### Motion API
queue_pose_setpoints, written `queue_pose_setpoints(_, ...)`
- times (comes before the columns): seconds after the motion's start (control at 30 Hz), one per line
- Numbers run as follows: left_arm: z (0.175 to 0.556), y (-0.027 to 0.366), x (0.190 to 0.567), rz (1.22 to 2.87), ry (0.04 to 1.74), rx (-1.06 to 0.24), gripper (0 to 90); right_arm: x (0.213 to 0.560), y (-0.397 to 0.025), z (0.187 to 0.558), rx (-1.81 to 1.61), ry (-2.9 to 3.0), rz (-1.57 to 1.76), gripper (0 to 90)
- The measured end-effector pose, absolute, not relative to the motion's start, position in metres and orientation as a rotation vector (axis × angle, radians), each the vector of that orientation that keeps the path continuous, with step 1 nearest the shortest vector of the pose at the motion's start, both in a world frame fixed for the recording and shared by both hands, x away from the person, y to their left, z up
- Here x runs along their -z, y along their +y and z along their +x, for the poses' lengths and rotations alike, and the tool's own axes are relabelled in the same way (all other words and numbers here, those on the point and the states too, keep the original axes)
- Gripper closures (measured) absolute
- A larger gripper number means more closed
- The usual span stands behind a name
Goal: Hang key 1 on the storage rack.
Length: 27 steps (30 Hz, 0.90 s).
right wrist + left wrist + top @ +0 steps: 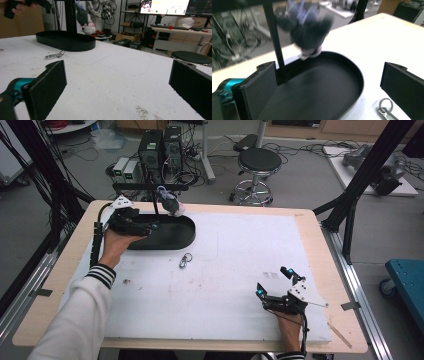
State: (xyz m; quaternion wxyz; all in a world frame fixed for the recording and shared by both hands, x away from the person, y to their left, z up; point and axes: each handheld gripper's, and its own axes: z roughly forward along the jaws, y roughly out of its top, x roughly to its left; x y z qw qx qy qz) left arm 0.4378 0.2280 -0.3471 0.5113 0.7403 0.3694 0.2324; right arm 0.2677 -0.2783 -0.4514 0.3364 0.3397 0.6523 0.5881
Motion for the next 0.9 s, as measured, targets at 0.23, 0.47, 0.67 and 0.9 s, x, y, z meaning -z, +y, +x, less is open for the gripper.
queue_pose_setpoints(0.23, 0.401, 0.238, 0.341, 1.735, 0.8, -0.55, 1.7, 0.452, -0.279, 0.268, -1.536, 1.695, 0.881, 0.6)
queue_pose_setpoints(0.47, 0.379, 0.245, 0.342, 1.729, 0.723, -0.52, 1.7, 0.452, -0.28, 0.267, -1.547, 1.682, 0.884, 0.6)
queue_pose_setpoints(0.67, 0.365, 0.244, 0.342, 1.7, 0.638, -0.499, 1.7, 0.452, -0.28, 0.267, -1.547, 1.677, 0.883, 0.6)
queue_pose_setpoints(0.9, 0.344, 0.248, 0.354, 1.678, 0.596, -0.496, 1.7, 0.452, -0.281, 0.266, -1.56, 1.667, 0.887, 0.6)
